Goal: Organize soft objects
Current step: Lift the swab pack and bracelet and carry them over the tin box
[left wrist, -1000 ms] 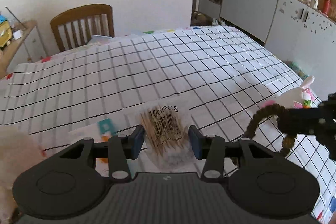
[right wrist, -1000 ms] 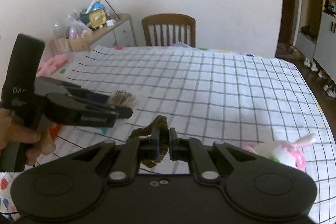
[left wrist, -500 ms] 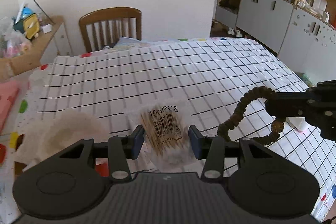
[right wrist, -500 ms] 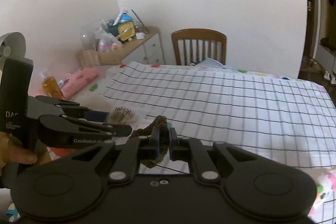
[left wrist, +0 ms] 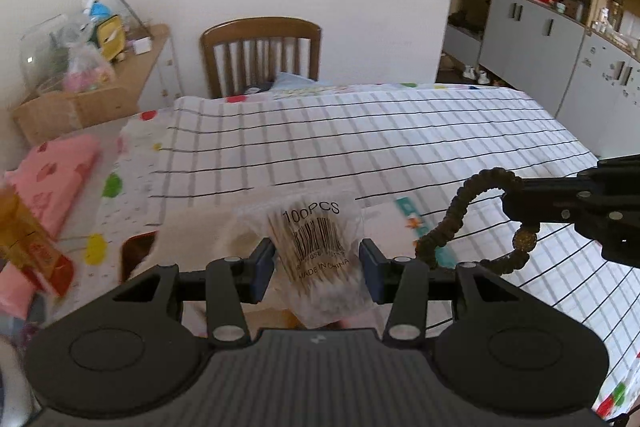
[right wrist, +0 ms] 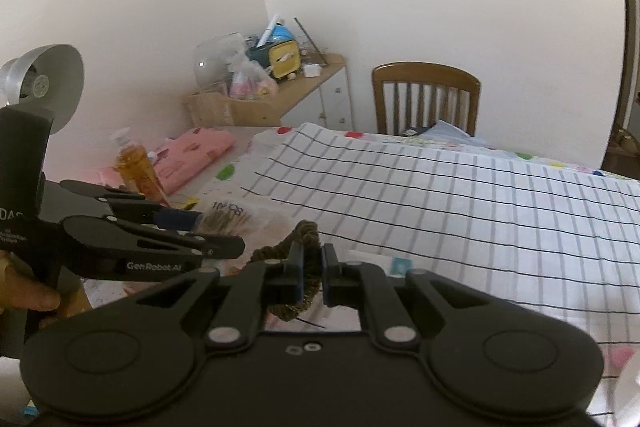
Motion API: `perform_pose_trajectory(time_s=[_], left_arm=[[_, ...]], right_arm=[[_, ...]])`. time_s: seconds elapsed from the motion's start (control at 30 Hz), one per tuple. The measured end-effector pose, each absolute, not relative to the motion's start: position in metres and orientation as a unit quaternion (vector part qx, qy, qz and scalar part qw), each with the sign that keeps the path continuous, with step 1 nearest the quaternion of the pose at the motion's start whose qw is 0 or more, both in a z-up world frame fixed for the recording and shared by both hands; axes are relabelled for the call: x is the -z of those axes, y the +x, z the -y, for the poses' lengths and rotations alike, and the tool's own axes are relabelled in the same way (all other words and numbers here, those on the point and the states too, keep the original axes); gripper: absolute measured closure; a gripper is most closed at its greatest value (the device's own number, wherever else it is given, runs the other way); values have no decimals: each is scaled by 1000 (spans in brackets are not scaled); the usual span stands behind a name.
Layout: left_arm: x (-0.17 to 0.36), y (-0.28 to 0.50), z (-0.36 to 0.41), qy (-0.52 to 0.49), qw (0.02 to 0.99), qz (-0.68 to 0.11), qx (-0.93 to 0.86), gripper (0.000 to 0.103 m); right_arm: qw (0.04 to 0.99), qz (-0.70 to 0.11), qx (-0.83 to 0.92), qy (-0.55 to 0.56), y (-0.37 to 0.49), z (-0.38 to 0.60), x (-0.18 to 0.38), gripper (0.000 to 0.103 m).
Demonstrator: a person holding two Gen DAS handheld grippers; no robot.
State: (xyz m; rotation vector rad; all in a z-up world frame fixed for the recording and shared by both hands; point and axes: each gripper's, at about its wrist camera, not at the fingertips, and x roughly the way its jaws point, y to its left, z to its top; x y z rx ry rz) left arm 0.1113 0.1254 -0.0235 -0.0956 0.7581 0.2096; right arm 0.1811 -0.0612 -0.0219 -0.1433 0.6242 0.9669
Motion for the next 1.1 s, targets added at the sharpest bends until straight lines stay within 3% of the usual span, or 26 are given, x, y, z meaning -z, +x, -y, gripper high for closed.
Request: perform_pose_trajectory(time_s=[0.6, 1.1], left_arm=[[39, 71, -203, -50, 912, -382, -141, 57], [85, 85, -213, -56, 899, -417, -124, 57]], right_arm=[[799, -323, -495, -113, 150, -29, 50, 95], [781, -354, -486, -169, 146, -62, 96, 95]])
